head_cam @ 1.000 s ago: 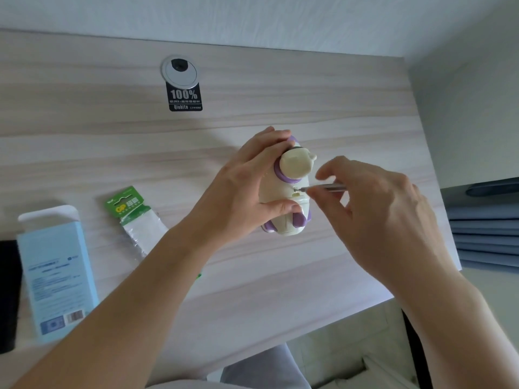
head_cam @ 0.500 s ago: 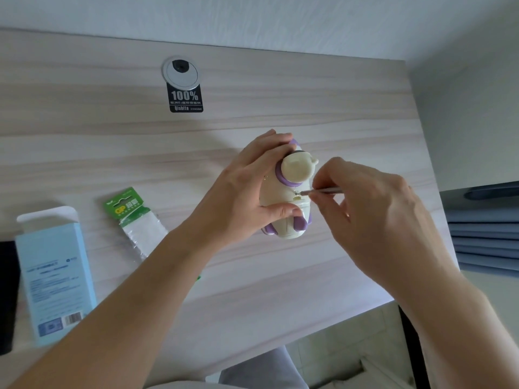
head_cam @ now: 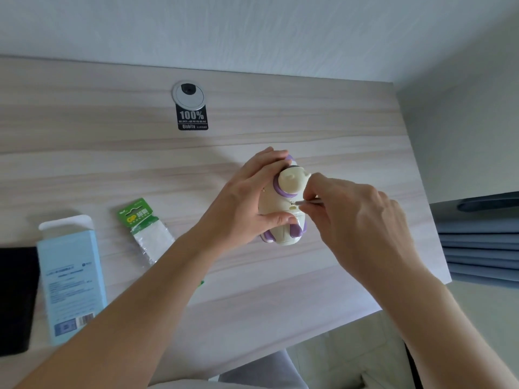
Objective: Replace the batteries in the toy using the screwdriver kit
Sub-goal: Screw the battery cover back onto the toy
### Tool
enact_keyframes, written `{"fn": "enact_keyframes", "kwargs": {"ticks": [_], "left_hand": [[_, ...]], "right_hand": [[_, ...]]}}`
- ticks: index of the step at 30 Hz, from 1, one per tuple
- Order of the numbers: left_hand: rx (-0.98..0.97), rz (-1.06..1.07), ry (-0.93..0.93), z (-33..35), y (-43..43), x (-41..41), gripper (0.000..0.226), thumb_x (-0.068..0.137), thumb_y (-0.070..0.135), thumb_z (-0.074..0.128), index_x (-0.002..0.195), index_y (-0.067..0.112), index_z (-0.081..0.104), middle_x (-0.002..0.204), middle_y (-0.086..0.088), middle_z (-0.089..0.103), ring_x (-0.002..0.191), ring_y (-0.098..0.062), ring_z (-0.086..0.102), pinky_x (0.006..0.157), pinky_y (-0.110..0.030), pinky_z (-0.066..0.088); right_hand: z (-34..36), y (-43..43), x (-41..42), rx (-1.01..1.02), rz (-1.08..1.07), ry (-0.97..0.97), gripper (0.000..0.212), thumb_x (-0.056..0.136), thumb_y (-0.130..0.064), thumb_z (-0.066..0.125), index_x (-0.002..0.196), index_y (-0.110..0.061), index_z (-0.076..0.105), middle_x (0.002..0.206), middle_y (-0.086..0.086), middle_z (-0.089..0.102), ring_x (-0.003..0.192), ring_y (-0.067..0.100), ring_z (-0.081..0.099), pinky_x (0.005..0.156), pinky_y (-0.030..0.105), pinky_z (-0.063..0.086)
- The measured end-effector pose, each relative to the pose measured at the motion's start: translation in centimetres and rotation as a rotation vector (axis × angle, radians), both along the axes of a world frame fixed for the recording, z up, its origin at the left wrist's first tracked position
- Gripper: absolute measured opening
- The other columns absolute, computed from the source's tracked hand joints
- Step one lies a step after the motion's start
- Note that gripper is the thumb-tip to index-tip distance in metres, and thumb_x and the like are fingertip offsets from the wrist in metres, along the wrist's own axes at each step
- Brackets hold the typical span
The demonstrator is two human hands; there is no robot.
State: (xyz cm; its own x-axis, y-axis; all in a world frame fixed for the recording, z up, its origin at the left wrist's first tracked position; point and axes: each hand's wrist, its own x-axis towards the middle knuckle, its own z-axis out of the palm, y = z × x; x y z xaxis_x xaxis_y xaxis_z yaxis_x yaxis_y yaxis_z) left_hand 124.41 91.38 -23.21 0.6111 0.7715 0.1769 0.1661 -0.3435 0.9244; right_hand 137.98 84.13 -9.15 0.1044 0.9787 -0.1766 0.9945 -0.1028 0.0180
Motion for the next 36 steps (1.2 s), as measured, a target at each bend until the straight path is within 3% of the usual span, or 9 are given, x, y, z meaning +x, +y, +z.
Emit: {"fn": "enact_keyframes", "kwargs": {"ticks": [5, 10, 12, 19, 24, 27, 32, 34, 36], "left_hand": [[0.015, -0.002, 0.003, 0.5, 0.2, -0.5, 0.075, 0.073, 0.029, 0.087, 0.137, 0.011, 0.054, 0.15, 0.001, 0.045, 0.146, -0.016, 0.033, 0.119, -0.034, 0.031], [0.012, 0.001, 0.008, 1.2, 0.1, -0.4, 0.076, 0.073, 0.029, 0.087, 0.138, 0.012, 0.053, 0.151, 0.003, 0.043, 0.147, -0.014, 0.033, 0.119, -0.031, 0.03], [0.003, 0.004, 0.015, 1.3, 0.1, -0.5, 0.077, 0.073, 0.03, 0.088, 0.139, 0.013, 0.053, 0.151, 0.003, 0.043, 0.146, -0.014, 0.033, 0.119, -0.032, 0.031], [-0.003, 0.015, 0.032, 1.3, -0.2, -0.9, 0.075, 0.072, 0.026, 0.088, 0.138, 0.016, 0.053, 0.15, 0.006, 0.043, 0.147, -0.012, 0.032, 0.118, -0.024, 0.028], [0.011, 0.009, 0.018, 1.5, -0.2, -0.2, 0.074, 0.072, 0.024, 0.088, 0.137, 0.012, 0.054, 0.15, 0.002, 0.043, 0.146, -0.016, 0.034, 0.119, -0.034, 0.031], [-0.001, 0.008, 0.018, 1.6, -0.3, -0.3, 0.073, 0.074, 0.023, 0.087, 0.137, 0.012, 0.054, 0.15, 0.004, 0.043, 0.147, -0.016, 0.033, 0.12, -0.031, 0.028], [-0.018, 0.022, 0.003, 1.6, -0.5, -0.1, 0.071, 0.073, 0.025, 0.083, 0.137, 0.016, 0.054, 0.15, 0.007, 0.042, 0.148, -0.013, 0.03, 0.12, -0.027, 0.026], [-0.018, 0.027, 0.001, 1.4, -0.6, -0.1, 0.07, 0.074, 0.027, 0.081, 0.137, 0.014, 0.054, 0.15, 0.004, 0.043, 0.148, -0.014, 0.03, 0.12, -0.028, 0.026], [-0.017, 0.028, 0.006, 1.2, -0.6, -0.1, 0.071, 0.074, 0.032, 0.079, 0.137, 0.011, 0.054, 0.15, 0.001, 0.043, 0.147, -0.016, 0.031, 0.12, -0.027, 0.026]], "right_hand": [[-0.7, 0.2, -0.5, 0.13, -0.072, -0.081, 0.045, 0.088, -0.048, 0.062, 0.066, -0.016, 0.038, 0.046, -0.002, 0.032, 0.038, 0.027, 0.031, 0.045, 0.02, 0.018], [0.1, -0.4, 0.2, 0.002, -0.084, 0.169, 0.013, 0.097, -0.037, 0.055, 0.1, -0.026, 0.05, 0.083, -0.009, 0.065, 0.071, 0.028, 0.059, 0.061, 0.038, 0.051], [0.3, -0.6, 0.0, 0.03, -0.041, 0.156, 0.012, 0.099, -0.032, 0.053, 0.095, -0.022, 0.047, 0.078, -0.006, 0.061, 0.068, 0.031, 0.056, 0.059, 0.038, 0.049], [-1.2, -0.8, 0.3, 0.034, -0.196, -0.001, 0.051, 0.097, -0.058, 0.038, 0.071, -0.015, 0.042, 0.057, 0.003, 0.045, 0.056, 0.032, 0.045, 0.053, 0.032, 0.031], [-0.3, -1.4, 0.5, 0.069, -0.074, 0.189, 0.014, 0.096, -0.03, 0.056, 0.108, -0.026, 0.052, 0.09, -0.007, 0.065, 0.073, 0.027, 0.061, 0.06, 0.038, 0.051], [-0.5, -1.5, 0.3, 0.107, 0.019, 0.054, 0.012, 0.093, -0.016, 0.061, 0.091, -0.021, 0.05, 0.07, -0.004, 0.055, 0.051, 0.028, 0.048, 0.045, 0.031, 0.041], [-0.4, -0.7, -0.8, 0.098, -0.066, -0.055, 0.054, 0.072, -0.019, 0.086, 0.068, -0.019, 0.032, 0.05, -0.012, 0.009, 0.038, 0.01, 0.006, 0.047, 0.015, 0.006], [-0.5, -0.7, -0.6, 0.104, -0.084, -0.032, 0.047, 0.079, -0.024, 0.081, 0.069, -0.019, 0.036, 0.047, -0.011, 0.018, 0.037, 0.01, 0.012, 0.044, 0.016, 0.011], [-0.7, -0.8, -0.3, 0.042, -0.056, 0.015, 0.019, 0.091, -0.028, 0.067, 0.088, -0.021, 0.049, 0.059, -0.005, 0.052, 0.046, 0.024, 0.044, 0.043, 0.028, 0.036]]}}
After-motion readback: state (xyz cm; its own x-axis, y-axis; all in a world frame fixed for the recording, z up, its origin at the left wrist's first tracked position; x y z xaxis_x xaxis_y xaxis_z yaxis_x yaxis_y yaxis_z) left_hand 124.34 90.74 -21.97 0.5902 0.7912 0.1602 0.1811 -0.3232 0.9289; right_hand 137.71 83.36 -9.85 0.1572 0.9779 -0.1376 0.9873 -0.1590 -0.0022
